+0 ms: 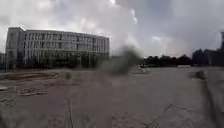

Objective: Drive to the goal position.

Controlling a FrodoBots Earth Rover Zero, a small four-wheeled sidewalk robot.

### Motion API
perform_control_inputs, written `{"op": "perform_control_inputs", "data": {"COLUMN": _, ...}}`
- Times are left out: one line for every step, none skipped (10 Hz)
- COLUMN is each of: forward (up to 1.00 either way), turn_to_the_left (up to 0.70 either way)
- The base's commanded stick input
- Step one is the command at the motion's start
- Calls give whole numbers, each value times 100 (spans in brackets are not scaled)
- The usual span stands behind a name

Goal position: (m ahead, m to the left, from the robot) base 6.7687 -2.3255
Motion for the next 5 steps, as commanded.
{"op": "perform_control_inputs", "data": {"forward": 70, "turn_to_the_left": -33}}
{"op": "perform_control_inputs", "data": {"forward": 70, "turn_to_the_left": -31}}
{"op": "perform_control_inputs", "data": {"forward": 70, "turn_to_the_left": -30}}
{"op": "perform_control_inputs", "data": {"forward": 70, "turn_to_the_left": -23}}
{"op": "perform_control_inputs", "data": {"forward": 70, "turn_to_the_left": -7}}
